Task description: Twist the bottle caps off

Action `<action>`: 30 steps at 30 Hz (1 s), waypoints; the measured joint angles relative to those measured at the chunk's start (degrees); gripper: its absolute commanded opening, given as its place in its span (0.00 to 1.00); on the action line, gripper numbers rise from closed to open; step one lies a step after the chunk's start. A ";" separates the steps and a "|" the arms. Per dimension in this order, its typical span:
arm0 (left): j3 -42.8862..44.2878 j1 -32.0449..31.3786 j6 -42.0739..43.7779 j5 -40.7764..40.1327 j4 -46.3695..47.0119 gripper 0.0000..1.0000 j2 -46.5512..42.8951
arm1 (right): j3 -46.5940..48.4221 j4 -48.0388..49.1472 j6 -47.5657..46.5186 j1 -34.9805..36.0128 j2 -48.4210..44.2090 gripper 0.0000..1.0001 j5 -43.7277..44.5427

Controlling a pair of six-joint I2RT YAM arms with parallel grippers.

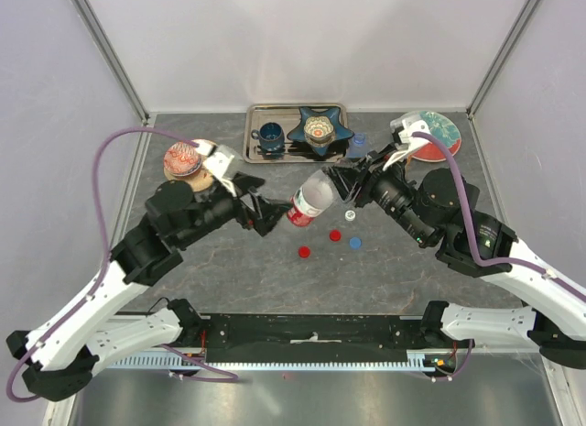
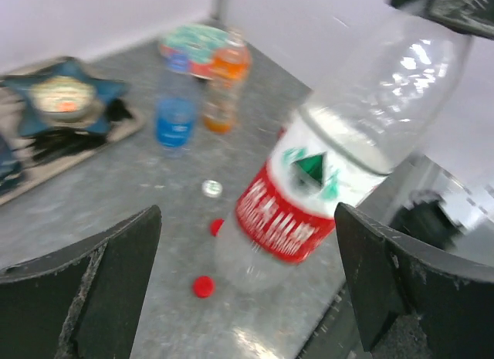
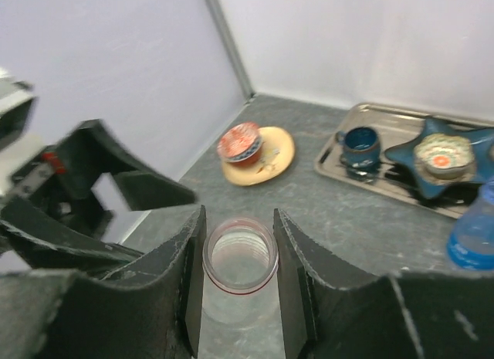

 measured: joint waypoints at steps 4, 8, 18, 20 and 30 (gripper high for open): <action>-0.52 0.26 -0.04 -14.60 -3.34 0.99 -7.04 | -0.09 2.84 -3.28 0.00 1.75 0.00 8.81; -8.13 0.26 -0.52 -25.38 -3.76 0.97 -19.96 | 0.11 6.67 -6.78 -0.31 8.20 0.00 17.44; -22.01 0.35 -5.77 -32.22 -7.04 0.88 -33.77 | -2.56 18.34 -11.96 -6.88 29.31 0.00 26.53; -22.77 0.35 -6.73 -32.15 -8.20 0.88 -33.94 | -2.51 21.16 -12.39 -8.28 32.85 0.00 27.28; -22.21 0.35 -9.09 -31.78 -12.31 0.90 -33.92 | 4.74 24.30 -11.58 -14.45 48.61 0.00 26.69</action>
